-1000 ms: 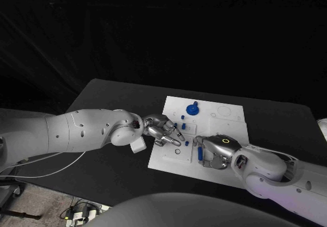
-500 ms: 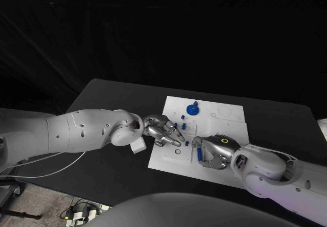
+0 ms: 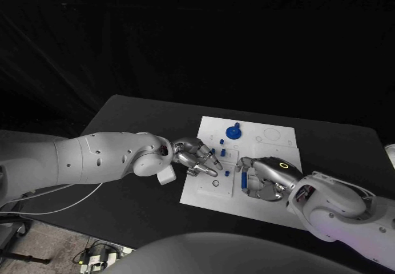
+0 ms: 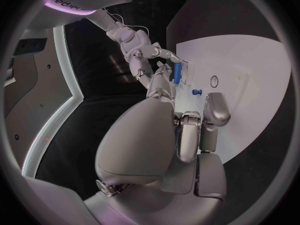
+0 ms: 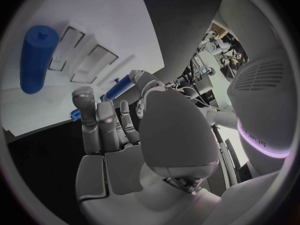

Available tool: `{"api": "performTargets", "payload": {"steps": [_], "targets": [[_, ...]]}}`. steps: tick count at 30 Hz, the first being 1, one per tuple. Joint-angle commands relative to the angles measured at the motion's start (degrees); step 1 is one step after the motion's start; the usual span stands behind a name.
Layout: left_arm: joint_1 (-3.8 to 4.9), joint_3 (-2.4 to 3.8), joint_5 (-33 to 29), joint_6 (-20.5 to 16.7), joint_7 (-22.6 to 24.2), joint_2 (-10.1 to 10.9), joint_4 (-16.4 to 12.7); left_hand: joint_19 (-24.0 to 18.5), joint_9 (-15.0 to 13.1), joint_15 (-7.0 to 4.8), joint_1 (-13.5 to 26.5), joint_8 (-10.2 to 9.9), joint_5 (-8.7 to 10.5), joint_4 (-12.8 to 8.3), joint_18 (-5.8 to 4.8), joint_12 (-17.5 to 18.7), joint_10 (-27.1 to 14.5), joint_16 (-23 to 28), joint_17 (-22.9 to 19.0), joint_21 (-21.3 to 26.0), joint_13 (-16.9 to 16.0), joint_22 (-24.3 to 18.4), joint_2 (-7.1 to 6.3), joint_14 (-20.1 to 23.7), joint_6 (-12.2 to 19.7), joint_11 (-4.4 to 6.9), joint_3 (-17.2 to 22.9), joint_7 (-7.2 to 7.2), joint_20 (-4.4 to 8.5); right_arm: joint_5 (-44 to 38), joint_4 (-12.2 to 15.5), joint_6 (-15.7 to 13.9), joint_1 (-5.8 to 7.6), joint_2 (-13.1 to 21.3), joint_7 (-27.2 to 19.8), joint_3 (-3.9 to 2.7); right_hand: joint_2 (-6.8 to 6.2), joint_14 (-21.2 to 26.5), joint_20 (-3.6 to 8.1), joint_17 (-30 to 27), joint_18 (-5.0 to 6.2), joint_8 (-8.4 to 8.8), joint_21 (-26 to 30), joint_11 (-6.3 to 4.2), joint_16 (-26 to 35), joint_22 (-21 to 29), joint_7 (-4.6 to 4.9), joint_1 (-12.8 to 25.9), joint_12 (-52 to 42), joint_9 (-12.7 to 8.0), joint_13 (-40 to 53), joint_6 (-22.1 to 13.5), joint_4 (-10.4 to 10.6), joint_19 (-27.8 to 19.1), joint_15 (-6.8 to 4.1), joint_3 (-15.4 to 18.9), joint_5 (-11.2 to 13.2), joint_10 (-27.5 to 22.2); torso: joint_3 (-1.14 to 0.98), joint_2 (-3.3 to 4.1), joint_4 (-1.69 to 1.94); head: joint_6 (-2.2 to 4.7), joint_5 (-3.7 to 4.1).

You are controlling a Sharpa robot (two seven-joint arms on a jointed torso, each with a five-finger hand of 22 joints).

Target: Assemble the parts on the task board

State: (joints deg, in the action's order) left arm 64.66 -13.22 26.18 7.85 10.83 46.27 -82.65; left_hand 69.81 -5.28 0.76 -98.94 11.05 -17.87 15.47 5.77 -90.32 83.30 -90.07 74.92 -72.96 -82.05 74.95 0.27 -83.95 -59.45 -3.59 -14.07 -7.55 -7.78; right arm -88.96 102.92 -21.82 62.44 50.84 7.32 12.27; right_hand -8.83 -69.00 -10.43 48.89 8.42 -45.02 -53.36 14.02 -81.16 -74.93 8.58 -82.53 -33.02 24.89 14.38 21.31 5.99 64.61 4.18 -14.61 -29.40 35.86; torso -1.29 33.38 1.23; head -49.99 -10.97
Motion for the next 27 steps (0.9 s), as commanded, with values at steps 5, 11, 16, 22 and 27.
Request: {"api": "performTargets", "payload": {"steps": [5,11,16,22,27], "targets": [[0.0,0.03,15.27,-15.09,14.12,0.74,-1.54,3.45,-0.08,-0.43,-4.5,0.52,0.73,0.01,-1.34,2.21,3.33,0.07,15.08,-2.79,-4.17,9.16,2.18,-6.05,0.22,1.5,-0.89,1.36,0.65,23.66,1.64,-3.6,2.68,1.78,-4.63,-0.03,-0.07,-0.5,0.11,0.03,-0.35,-0.12,-0.19,-5.63,-0.26,-4.45,3.18,0.76,0.4,-0.23,-0.16,0.58,0.06,0.35,0.07,-0.45,0.78,6.37,0.0,-0.03,0.01,-0.01,0.3],[-0.01,0.03,23.85,-26.16,20.45,1.69,-3.23,7.39,0.45,-1.96,-5.45,0.1,5.29,1.08,-2.25,1.71,4.36,0.07,15.08,-5.95,-5.21,10.48,1.1,-6.05,1.33,3.3,-0.06,3.72,2.2,37.09,2.19,-2.99,4.37,2.48,-5.82,-0.04,-0.07,-0.54,0.15,-0.08,-0.27,-0.2,0.19,-5.63,-0.24,-4.32,3.37,1.04,0.54,-0.35,-0.27,0.52,0.18,0.19,0.07,-0.49,1.24,6.66,0.02,0.04,-0.04,-0.01,0.47],[-0.03,0.03,31.01,-38.02,26.21,2.26,-5.2,12.61,1.35,-3.74,-4.26,-0.95,6.47,1.18,-3.58,0.35,6.65,0.07,15.08,-10.33,-7.89,12.23,-1.81,-6.05,3.1,5.12,3.41,6.39,4.07,48.29,2.23,-0.12,4.89,2.3,-5.87,-0.04,-0.04,-0.2,0.15,-0.8,-0.13,-0.23,0.98,-5.53,-0.06,-4.08,3.54,1.33,0.82,-0.47,-0.41,0.07,0.28,-0.26,0.13,-0.46,1.75,6.49,0.06,0.08,0.05,-0.01,0.85],[-0.14,0.03,37.98,-51.15,29.21,2.58,-7.23,14.45,1.45,-5.15,-1.69,-1.8,7.34,1.35,-4.06,0.32,6.7,0.07,15.08,-11.81,-7.95,12.8,-4.91,-6.05,3.67,6.42,8.88,7.77,5.43,60.39,1.89,4.52,5.05,1.64,-5.93,-0.04,0.06,0.94,0.02,-2.61,0.17,-0.69,2.74,-5.35,0.54,-3.55,3.69,1.88,1.06,-0.47,-0.49,-0.8,0.44,-1.52,0.32,-0.18,2.0,5.95,0.06,-0.01,0.0,-0.01,0.77],[-0.22,0.03,42.75,-58.28,28.71,2.78,-8.42,15.72,1.42,-5.78,0.57,-1.82,9.02,1.37,-4.4,0.32,6.7,0.07,15.08,-12.86,-7.95,13.24,-6.78,-6.05,2.02,6.99,12.17,7.44,6.07,67.14,1.62,6.79,5.09,1.08,-5.88,-0.03,0.16,1.43,-0.05,-3.3,0.29,-1.07,3.46,-5.28,0.77,-3.34,3.69,2.07,1.07,-0.43,-0.49,-1.3,0.41,-2.09,0.39,-0.03,1.84,5.59,0.05,-0.01,0.01,-0.01,0.85]]}}
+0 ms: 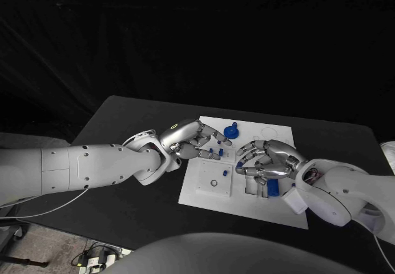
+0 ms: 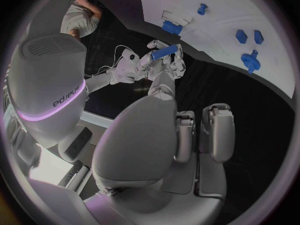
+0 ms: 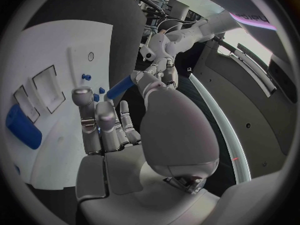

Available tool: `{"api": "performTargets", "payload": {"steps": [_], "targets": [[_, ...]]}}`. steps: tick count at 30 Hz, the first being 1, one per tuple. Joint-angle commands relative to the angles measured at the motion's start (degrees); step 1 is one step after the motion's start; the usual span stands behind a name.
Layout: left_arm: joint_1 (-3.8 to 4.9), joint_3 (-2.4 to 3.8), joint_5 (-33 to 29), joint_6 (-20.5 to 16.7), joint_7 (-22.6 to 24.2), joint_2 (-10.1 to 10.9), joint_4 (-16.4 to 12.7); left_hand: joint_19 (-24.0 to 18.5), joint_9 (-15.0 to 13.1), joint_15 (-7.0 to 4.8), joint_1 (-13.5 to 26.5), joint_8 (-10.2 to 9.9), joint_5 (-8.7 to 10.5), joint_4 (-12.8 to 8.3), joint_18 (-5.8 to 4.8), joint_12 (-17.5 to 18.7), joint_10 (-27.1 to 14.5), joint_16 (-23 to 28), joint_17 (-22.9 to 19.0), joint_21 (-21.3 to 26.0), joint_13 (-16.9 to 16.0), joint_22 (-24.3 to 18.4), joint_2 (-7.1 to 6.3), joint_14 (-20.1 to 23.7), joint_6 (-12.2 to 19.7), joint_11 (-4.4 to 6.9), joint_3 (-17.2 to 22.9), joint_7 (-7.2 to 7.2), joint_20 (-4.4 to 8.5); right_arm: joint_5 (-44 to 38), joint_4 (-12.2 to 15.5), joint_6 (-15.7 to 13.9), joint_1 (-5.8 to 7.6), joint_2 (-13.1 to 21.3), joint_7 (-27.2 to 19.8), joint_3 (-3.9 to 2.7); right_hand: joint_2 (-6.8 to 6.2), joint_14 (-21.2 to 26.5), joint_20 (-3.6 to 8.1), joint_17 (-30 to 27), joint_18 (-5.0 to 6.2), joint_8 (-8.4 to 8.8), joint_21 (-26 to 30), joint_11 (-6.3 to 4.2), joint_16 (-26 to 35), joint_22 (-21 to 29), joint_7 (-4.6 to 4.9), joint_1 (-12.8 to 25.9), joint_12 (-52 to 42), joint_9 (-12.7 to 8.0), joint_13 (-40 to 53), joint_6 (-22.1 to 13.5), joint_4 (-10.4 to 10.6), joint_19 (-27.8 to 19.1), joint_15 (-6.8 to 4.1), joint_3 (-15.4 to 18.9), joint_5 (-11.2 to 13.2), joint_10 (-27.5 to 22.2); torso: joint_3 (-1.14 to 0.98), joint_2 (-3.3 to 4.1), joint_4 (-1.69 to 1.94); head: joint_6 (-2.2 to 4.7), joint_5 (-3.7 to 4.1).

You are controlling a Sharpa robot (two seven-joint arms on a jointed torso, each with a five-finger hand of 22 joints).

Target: Assemble the parts on the task board

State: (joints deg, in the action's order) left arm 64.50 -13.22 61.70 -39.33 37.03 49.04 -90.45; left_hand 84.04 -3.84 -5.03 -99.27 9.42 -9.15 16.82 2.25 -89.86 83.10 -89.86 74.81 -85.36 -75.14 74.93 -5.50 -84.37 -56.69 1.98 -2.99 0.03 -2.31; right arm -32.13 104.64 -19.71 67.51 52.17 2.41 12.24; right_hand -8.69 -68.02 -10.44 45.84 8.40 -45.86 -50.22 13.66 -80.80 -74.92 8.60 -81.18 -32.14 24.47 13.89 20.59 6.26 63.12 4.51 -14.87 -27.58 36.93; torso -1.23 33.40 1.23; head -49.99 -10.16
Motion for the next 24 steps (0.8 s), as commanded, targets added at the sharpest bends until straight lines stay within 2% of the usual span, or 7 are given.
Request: {"api": "performTargets", "payload": {"steps": [1,4,7,16,20,24], "targets": [[-0.08,0.03,7.82,-11.74,2.39,-0.01,-0.77,1.66,0.0,-0.06,1.2,-0.31,0.37,0.02,-0.93,-0.14,6.9,-0.14,15.19,-0.6,-14.86,13.32,-1.31,-5.63,-1.04,1.45,1.6,-0.24,0.67,11.32,-0.16,4.98,0.01,-0.38,-1.01,0.0,0.05,0.58,-0.07,-0.43,0.35,-0.32,0.55,-4.9,0.48,-3.29,3.68,0.74,0.2,0.0,0.0,-0.69,0.13,-0.78,0.08,0.26,0.01,4.43,-0.03,-0.03,0.03,-0.01,0.0],[-0.13,0.03,9.25,-12.18,1.62,-0.2,-0.96,1.83,0.04,-0.18,1.78,-0.72,0.59,-0.02,-0.97,-0.14,6.9,-0.14,15.19,-0.72,-14.86,13.37,-2.06,-5.63,-1.45,1.54,2.62,-0.2,0.8,14.07,-0.33,5.57,0.02,-0.77,-1.52,0.0,0.12,0.7,-0.09,-0.6,0.39,-0.5,0.78,-4.87,0.54,-3.23,3.67,0.8,0.18,0.02,0.0,-0.87,0.12,-0.97,0.11,0.32,0.0,4.29,-0.05,0.0,0.0,-0.01,-0.16],[-0.18,0.03,10.26,-11.08,0.8,-0.47,-0.83,1.7,0.07,-0.19,2.32,-1.18,1.57,-0.03,-0.93,-0.14,6.9,-0.14,15.19,-0.56,-14.86,13.31,-2.75,-5.63,-1.69,1.57,3.5,-0.23,0.91,16.15,-0.43,5.94,0.02,-1.04,-2.3,0.0,0.19,0.8,-0.11,-0.73,0.44,-0.64,1.02,-4.88,0.59,-3.16,3.64,0.81,0.15,0.05,0.01,-0.99,0.1,-1.16,0.11,0.35,-0.05,4.2,-0.06,0.01,-0.04,-0.01,-0.23],[-0.32,0.03,13.3,-4.56,-2.09,-0.89,-0.4,1.09,0.09,-0.27,4.47,-2.86,5.87,-0.04,-0.75,-0.14,6.9,-0.14,15.19,0.12,-14.86,13.06,-4.43,-5.63,-1.27,1.67,4.36,0.29,0.98,21.28,-0.46,8.02,0.02,-1.32,-3.42,-0.01,0.51,1.44,-0.19,-1.55,0.65,-1.63,2.11,-4.82,0.86,-2.86,3.55,0.68,0.02,0.14,0.05,-2.12,-0.34,-2.21,0.14,0.58,-0.26,3.06,-0.05,0.01,-0.05,-0.01,-0.11],[-0.4,0.02,14.3,-1.52,-3.19,-0.77,-0.33,0.84,0.03,-0.31,5.58,-3.16,6.32,-0.03,-0.68,-0.14,6.9,-0.14,15.19,0.37,-14.86,12.97,-5.13,-5.63,-1.25,1.69,3.66,0.29,1.0,21.96,-0.48,9.11,0.02,-1.32,-3.49,-0.01,0.61,1.66,-0.22,-1.82,0.68,-1.9,2.34,-4.77,0.94,-2.8,3.57,0.64,-0.04,0.13,0.07,-2.53,-0.49,-2.46,0.18,0.68,-0.23,2.57,-0.07,-0.03,-0.05,-0.01,-0.19],[-0.73,0.02,14.94,0.76,-4.2,-1.03,-0.18,0.71,-0.09,-0.33,6.23,-3.06,6.38,-0.04,-0.65,-0.14,6.9,-0.14,15.19,0.5,-14.86,12.92,-5.23,-5.63,-1.78,1.68,3.32,0.06,1.04,22.34,-0.46,10.06,0.02,-1.42,-3.57,-0.01,0.72,1.8,-0.24,-1.96,0.69,-2.08,2.42,-4.75,0.99,-2.79,3.57,0.59,-0.1,0.11,0.09,-2.8,-0.61,-2.57,0.2,0.72,-0.22,2.25,-0.06,-0.01,-0.03,-0.01,-0.23]]}}
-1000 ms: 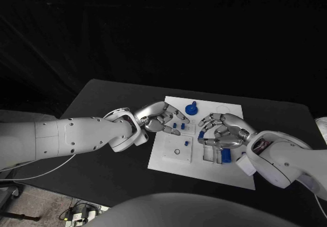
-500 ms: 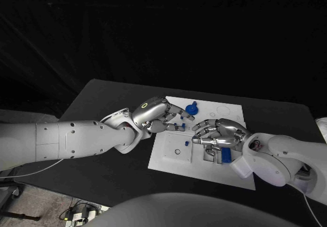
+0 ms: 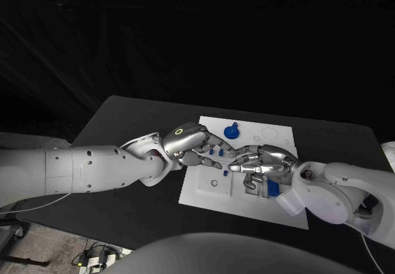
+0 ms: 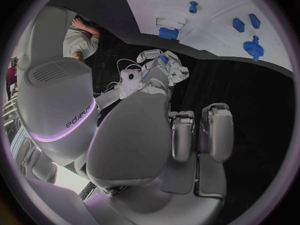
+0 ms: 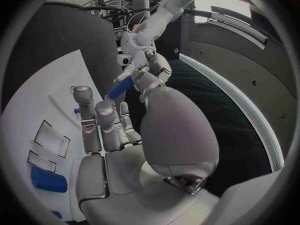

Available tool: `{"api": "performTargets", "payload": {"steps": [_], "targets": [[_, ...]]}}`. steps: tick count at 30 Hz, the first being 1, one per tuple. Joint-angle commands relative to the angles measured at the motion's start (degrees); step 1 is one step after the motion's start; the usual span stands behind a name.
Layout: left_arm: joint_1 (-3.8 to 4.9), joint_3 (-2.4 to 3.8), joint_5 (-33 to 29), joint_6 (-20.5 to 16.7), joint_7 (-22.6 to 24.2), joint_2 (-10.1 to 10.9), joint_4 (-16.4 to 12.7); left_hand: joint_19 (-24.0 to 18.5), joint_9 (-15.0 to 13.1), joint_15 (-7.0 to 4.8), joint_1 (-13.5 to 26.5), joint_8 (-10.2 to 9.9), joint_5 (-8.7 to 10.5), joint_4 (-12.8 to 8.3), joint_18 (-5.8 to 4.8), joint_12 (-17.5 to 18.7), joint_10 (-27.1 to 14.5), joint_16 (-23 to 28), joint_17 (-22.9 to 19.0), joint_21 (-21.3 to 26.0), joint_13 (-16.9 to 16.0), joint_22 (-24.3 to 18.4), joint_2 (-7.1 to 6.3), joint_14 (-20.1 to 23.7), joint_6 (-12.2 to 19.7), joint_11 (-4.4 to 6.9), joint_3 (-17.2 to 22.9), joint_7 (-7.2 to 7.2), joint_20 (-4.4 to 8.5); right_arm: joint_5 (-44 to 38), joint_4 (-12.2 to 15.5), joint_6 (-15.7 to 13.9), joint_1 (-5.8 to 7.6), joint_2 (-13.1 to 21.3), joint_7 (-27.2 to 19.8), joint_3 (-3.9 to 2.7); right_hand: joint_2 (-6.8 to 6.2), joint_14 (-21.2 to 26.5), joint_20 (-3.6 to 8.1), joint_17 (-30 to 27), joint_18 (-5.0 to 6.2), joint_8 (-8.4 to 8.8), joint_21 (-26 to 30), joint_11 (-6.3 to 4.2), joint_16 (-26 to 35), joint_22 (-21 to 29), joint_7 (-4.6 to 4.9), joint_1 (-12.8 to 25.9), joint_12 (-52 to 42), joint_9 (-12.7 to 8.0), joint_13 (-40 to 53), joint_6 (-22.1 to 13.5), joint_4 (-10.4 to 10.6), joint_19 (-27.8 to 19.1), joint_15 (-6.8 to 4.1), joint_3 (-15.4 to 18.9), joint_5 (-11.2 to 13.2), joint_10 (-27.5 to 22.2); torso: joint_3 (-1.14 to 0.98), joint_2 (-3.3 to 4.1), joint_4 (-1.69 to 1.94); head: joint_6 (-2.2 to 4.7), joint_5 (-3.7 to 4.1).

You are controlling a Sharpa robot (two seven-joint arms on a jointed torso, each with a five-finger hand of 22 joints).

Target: Assemble the parts on the task board

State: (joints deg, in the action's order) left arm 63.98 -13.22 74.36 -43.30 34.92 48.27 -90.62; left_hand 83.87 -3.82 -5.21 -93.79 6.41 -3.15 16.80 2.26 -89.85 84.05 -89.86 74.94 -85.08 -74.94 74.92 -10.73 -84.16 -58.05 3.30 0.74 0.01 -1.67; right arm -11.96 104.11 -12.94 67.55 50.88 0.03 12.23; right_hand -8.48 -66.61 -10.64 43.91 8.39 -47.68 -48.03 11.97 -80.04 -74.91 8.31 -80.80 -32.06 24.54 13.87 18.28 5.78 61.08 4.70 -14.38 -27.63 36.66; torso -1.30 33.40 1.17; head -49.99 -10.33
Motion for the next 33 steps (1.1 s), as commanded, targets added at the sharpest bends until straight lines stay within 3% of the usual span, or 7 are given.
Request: {"api": "performTargets", "payload": {"steps": [1,17,26,33], "targets": [[-0.28,0.02,2.35,5.08,-2.25,-0.36,0.03,0.85,-0.16,-0.14,0.92,0.05,0.38,-0.03,-0.65,-0.15,5.95,-0.14,15.06,0.25,-15.06,12.92,0.04,-5.84,-0.73,0.34,-0.47,-0.05,0.42,2.21,0.09,3.42,-0.01,-0.15,-1.19,0.0,0.51,0.44,-0.04,-0.1,0.72,-0.28,0.29,-3.06,0.25,-2.78,3.86,0.19,-0.19,0.04,0.11,-0.52,-0.15,-0.58,0.0,0.23,-0.16,2.48,0.01,-0.01,0.0,-0.01,-0.07],[-0.84,0.03,0.6,8.7,-2.91,-2.04,1.13,0.73,-0.41,0.55,3.1,0.72,0.37,0.0,-0.67,-0.15,5.95,-0.14,15.06,0.36,-15.06,12.9,0.99,-5.84,-3.38,-0.74,-0.57,-1.87,0.08,2.35,0.2,5.1,-0.02,-0.87,-0.87,0.0,0.75,0.95,-0.06,-0.8,0.8,-0.66,0.71,-3.04,0.45,-2.68,3.78,-0.03,-0.36,0.01,0.17,-0.88,-0.43,-1.0,0.01,0.24,-0.18,1.98,0.03,0.01,0.02,-0.01,-0.51],[-0.93,0.03,-1.24,9.23,-2.16,-2.42,1.35,1.0,-0.85,1.77,3.36,2.37,-0.29,0.0,-0.77,-0.15,5.95,-0.14,15.06,0.14,-15.06,13.0,3.8,-5.84,-8.89,-2.06,1.97,-3.32,-0.91,2.13,0.11,5.74,-0.04,-0.99,-0.3,0.01,0.91,1.3,-0.06,-1.22,0.85,-0.94,0.98,-3.05,0.59,-2.62,3.7,-0.19,-0.48,0.0,0.21,-0.9,-0.6,-1.28,-0.02,0.21,-0.2,1.75,0.02,0.01,0.03,-0.01,-0.53],[-0.95,0.03,-2.73,10.19,-1.14,-2.49,1.42,1.24,-1.04,2.29,2.97,3.13,-1.3,-0.02,-0.81,-0.15,5.95,-0.14,15.06,-0.06,-15.06,13.09,4.93,-5.84,-12.53,-2.57,3.59,-3.09,-1.53,1.6,-0.13,5.97,-0.07,-0.93,0.4,0.01,1.1,1.55,-0.04,-1.49,0.89,-1.25,1.2,-3.05,0.69,-2.58,3.65,-0.46,-0.61,-0.03,0.24,-0.91,-0.85,-1.53,-0.04,0.13,-0.34,1.46,0.02,0.02,0.03,-0.01,-0.6]]}}
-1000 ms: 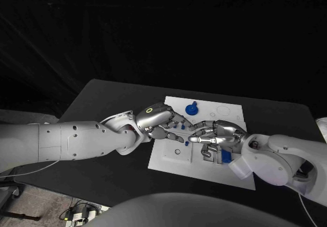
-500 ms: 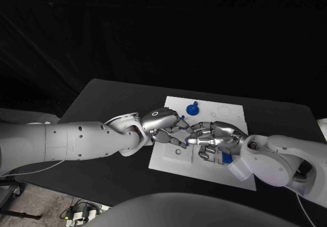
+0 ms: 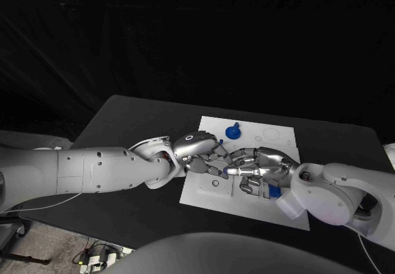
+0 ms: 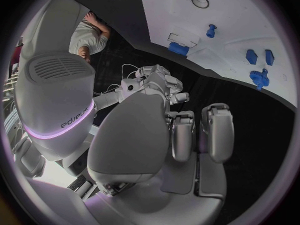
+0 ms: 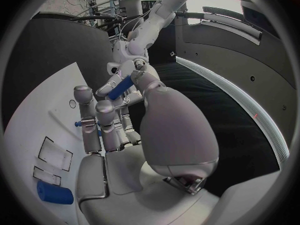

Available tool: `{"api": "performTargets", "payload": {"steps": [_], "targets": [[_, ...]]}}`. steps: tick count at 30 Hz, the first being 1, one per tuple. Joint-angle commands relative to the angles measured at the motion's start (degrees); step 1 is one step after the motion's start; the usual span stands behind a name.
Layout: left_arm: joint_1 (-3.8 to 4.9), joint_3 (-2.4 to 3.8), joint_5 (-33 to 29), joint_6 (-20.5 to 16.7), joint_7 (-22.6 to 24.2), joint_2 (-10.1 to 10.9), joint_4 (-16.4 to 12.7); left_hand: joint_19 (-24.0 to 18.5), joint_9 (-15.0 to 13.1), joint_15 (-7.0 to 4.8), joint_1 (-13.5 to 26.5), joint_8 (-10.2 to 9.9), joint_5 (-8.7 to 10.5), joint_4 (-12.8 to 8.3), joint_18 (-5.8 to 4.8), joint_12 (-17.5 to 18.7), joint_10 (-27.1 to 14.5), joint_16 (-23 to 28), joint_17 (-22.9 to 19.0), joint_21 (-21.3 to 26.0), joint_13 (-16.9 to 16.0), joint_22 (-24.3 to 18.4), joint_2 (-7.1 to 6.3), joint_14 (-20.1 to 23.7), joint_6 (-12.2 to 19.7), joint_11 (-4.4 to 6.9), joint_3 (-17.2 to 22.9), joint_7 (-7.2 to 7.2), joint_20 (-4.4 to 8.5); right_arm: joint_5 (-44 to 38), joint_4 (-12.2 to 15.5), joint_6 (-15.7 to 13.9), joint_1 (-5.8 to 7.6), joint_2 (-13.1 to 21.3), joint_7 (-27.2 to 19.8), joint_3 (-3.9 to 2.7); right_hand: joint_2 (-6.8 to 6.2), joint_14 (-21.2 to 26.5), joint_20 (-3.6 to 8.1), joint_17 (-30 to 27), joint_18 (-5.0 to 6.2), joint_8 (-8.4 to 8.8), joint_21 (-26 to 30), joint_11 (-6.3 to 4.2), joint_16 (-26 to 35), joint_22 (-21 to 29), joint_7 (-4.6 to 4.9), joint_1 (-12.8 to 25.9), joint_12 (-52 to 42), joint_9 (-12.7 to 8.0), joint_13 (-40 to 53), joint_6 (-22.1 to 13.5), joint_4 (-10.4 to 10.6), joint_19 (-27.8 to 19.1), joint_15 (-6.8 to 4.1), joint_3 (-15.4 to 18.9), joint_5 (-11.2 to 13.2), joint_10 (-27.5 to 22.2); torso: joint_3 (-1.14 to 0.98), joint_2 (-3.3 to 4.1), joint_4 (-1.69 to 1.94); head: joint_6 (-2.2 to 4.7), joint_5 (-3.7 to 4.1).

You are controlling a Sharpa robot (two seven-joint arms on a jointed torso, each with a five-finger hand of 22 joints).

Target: Assemble the parts on the task board

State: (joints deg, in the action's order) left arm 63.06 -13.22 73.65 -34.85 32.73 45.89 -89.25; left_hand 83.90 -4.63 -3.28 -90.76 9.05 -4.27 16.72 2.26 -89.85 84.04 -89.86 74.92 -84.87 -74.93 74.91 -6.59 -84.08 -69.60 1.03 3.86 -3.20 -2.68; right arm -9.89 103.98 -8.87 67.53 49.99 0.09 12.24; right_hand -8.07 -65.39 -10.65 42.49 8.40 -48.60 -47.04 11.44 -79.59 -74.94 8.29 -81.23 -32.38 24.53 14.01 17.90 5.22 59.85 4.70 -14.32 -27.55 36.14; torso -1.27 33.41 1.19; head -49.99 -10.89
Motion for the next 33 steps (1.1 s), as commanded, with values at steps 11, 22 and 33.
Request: {"api": "performTargets", "payload": {"steps": [11,22,33], "targets": [[-0.05,0.03,-2.65,4.37,1.11,-0.14,0.31,1.25,-0.33,-0.05,-0.99,0.8,0.93,0.02,-0.77,-0.15,5.96,-0.14,15.08,-0.28,-15.07,13.11,2.33,-5.92,-3.65,0.45,1.89,1.31,-0.57,-3.12,-0.29,2.13,-0.12,0.07,1.81,0.01,0.92,0.84,-0.05,-0.66,0.98,-0.69,0.75,-2.39,0.44,-2.45,3.69,-0.63,-0.39,-0.26,0.06,-0.95,-0.95,-0.89,0.0,-0.09,-0.65,1.05,0.0,-0.01,0.01,-0.01,0.01],[-0.06,0.03,-3.95,6.17,0.43,-0.33,0.61,1.39,-0.19,-0.18,-0.45,0.35,0.92,0.06,-0.81,-0.15,5.96,-0.14,15.08,-0.42,-15.07,13.17,3.78,-5.92,-3.49,0.5,2.18,1.22,-0.46,-9.45,-0.18,2.84,-0.13,0.39,2.16,0.01,1.11,6.04,-2.01,-6.85,1.68,3.44,6.62,0.42,2.18,-0.68,3.82,-0.06,1.28,-4.95,-1.04,-11.24,-0.45,-6.22,2.36,3.64,8.85,-13.66,-0.01,0.0,0.01,-0.01,-0.16],[-0.06,0.03,-6.57,8.78,-4.38,-0.14,1.06,1.37,-0.12,-0.25,-0.95,0.05,-0.11,-0.18,-0.8,-0.15,5.96,-0.14,15.08,-0.39,-15.07,13.16,3.86,-5.92,-3.37,0.53,2.3,1.2,-0.39,-24.2,-0.16,-2.74,-0.13,1.69,-3.96,0.01,-7.81,9.31,-3.51,-9.69,2.02,3.86,8.34,2.04,1.87,0.01,2.23,-4.02,-1.93,-9.12,-1.53,-13.62,12.09,-7.94,3.64,15.97,17.29,-23.65,-0.01,-0.02,0.03,-0.01,-0.87]]}}
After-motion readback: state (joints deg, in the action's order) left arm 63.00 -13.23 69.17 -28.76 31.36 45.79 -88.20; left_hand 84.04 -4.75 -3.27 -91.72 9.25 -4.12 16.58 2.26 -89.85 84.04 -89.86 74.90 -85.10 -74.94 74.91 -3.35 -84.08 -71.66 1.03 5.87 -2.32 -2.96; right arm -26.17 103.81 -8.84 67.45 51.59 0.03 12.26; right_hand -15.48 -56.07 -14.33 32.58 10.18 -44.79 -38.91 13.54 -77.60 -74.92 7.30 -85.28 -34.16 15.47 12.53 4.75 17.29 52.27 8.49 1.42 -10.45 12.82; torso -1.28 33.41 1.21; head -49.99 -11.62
